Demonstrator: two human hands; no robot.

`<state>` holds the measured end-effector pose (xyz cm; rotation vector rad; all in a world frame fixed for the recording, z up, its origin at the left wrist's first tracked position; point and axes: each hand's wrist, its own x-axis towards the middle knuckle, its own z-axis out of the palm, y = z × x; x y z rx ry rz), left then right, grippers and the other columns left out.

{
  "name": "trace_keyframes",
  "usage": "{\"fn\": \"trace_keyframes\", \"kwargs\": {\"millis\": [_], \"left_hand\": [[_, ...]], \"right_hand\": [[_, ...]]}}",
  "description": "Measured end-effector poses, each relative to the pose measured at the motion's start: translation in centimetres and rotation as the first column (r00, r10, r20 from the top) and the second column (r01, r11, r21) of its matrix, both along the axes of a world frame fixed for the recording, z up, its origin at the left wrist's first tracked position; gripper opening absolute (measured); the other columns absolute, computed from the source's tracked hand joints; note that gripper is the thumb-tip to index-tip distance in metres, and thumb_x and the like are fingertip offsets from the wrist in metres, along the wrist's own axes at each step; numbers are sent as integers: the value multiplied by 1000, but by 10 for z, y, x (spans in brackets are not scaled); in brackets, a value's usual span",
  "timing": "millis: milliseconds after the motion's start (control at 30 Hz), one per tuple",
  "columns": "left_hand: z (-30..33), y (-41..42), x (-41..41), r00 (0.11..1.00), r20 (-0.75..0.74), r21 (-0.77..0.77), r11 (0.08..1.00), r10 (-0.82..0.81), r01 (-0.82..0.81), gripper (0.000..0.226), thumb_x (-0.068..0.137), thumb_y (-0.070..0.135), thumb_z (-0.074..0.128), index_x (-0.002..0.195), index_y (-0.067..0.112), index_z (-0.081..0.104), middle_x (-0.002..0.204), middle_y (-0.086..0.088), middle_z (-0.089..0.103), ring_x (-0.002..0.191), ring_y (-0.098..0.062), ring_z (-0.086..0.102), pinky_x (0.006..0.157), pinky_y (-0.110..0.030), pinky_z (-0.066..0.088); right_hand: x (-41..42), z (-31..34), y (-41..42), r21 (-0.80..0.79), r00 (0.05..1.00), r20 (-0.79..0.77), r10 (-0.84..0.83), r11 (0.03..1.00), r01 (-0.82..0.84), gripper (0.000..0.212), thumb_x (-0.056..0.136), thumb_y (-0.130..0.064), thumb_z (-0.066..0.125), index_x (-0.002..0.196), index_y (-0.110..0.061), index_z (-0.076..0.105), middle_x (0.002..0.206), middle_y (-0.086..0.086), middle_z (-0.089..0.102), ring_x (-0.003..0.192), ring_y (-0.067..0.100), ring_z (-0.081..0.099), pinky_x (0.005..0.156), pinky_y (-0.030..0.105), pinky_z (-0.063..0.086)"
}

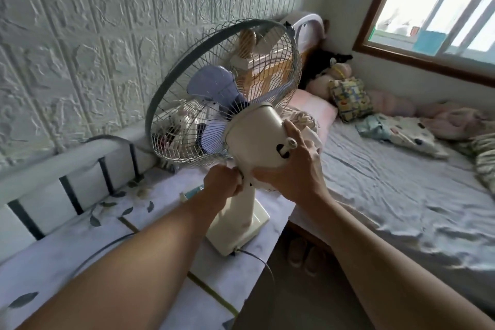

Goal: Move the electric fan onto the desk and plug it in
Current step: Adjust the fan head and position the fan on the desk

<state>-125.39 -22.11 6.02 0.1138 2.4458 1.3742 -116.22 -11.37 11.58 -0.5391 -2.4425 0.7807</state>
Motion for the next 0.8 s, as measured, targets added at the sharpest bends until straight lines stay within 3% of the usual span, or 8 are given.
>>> {"fn": "trace_keyframes", "kwargs": {"millis": [133, 233, 333, 467, 600, 633, 733, 800], "left_hand": [[-2, 3, -9, 975, 220, 291, 956, -17, -49, 31, 93, 8, 43, 119, 0, 57, 122, -23, 61, 77, -21, 65, 51, -10, 48], [-3, -1, -7, 982, 186, 275, 961, -26, -27, 17, 92, 10, 49, 77, 12, 56, 87, -17, 63, 63, -20, 60, 66, -24, 57], [-1, -7, 5, 999, -45, 151, 989, 18, -11, 11, 83, 18, 62, 85, 8, 62, 91, -18, 70, 83, -32, 67, 84, -42, 56], [3, -3, 5, 999, 41, 230, 972, 33, -42, 13, 87, 10, 56, 93, 1, 63, 72, -14, 69, 59, -25, 62, 66, -32, 56], [3, -2, -3, 985, 174, 133, 991, -3, -20, 13, 90, 5, 48, 85, 2, 60, 57, -8, 69, 43, -15, 65, 43, -19, 48], [2, -3, -1, 992, 122, 121, 993, -30, 15, 10, 89, 6, 50, 91, 1, 58, 64, -12, 70, 48, -18, 67, 44, -21, 51], [-8, -1, 5, 974, -226, 22, 999, -20, 25, 22, 81, 13, 62, 100, 2, 57, 95, -17, 69, 89, -31, 65, 77, -36, 54], [-12, 0, 7, 947, -321, -34, 999, -29, 19, 14, 82, 13, 60, 91, 2, 61, 89, -14, 69, 84, -29, 64, 77, -35, 50]], "right_hand": [[-1, -1, -1, 17, 1000, 8, -11, 1000, 11, 112, 45, -53, 80, 142, -38, 26, 117, 9, 48, 104, 21, 38, 80, 28, 33], [-1, -1, -1, 7, 1000, -6, -19, 1000, 19, 110, 45, -53, 79, 141, -39, 28, 114, 7, 47, 100, 18, 34, 78, 29, 32], [-1, 1, -3, -29, 999, -21, -30, 999, 29, 107, 44, -55, 78, 139, -41, 30, 108, 3, 43, 97, 16, 31, 76, 30, 34], [-1, 2, -5, -24, 999, -11, -35, 999, 35, 107, 45, -55, 79, 139, -41, 30, 116, 10, 47, 101, 20, 37, 75, 30, 36], [-1, 3, -4, -18, 999, -9, -38, 999, 38, 106, 47, -55, 80, 140, -41, 29, 119, 10, 47, 97, 17, 32, 76, 30, 33], [-1, 3, -4, -17, 999, -6, -39, 999, 39, 106, 48, -54, 80, 140, -41, 29, 119, 10, 48, 96, 16, 30, 76, 29, 33], [-1, 5, -3, -33, 999, 4, -41, 999, 41, 106, 47, -50, 80, 139, -42, 30, 115, 11, 48, 94, 17, 31, 75, 30, 34], [-1, 5, -3, -35, 999, 2, -43, 998, 43, 105, 46, -48, 80, 139, -43, 30, 113, 10, 47, 93, 18, 31, 74, 30, 35]]}}
